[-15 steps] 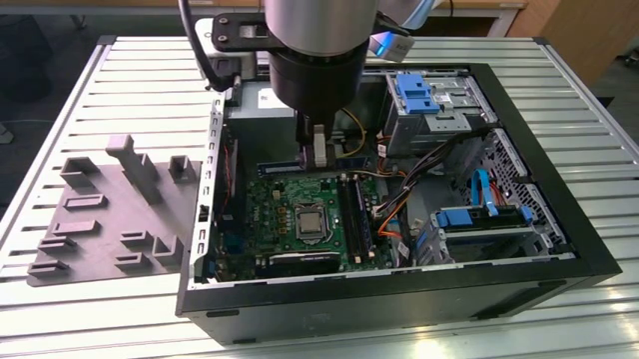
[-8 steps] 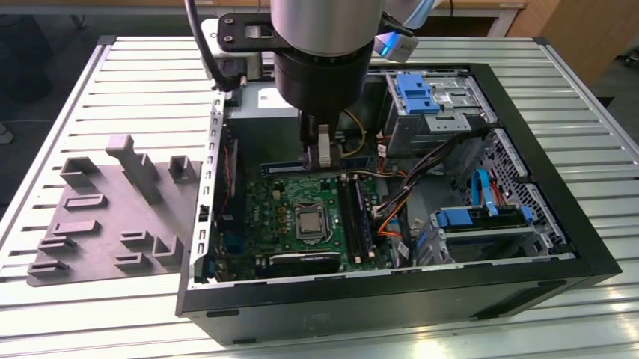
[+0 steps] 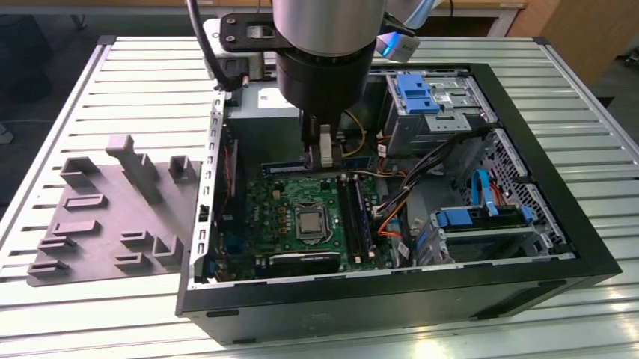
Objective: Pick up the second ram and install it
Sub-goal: 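Insert the second ram into the second slot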
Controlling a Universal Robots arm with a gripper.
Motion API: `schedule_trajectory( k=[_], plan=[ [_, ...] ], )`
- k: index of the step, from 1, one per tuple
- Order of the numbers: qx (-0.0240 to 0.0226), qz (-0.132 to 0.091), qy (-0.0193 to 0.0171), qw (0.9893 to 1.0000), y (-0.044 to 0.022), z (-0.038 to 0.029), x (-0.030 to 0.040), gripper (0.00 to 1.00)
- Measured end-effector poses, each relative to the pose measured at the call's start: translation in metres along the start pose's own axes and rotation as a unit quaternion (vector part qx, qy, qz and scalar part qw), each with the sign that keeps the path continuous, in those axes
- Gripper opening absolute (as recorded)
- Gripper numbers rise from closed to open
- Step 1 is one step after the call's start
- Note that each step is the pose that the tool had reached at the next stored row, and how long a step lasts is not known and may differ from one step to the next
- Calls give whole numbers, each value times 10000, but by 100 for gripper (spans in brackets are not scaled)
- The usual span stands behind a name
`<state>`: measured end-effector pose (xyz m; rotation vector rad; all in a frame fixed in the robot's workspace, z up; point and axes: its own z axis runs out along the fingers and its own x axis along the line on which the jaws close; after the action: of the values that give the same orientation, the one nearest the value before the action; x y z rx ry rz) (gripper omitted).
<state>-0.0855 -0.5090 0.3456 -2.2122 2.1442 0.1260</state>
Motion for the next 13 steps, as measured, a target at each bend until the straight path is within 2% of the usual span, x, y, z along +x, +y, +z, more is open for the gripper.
schedule_trajectory(
  k=[6,13],
  plan=[
    [5,46,-1,10000,-1,0,0,12],
    [20,206,-3,9998,-1,0,0,12]
  ],
)
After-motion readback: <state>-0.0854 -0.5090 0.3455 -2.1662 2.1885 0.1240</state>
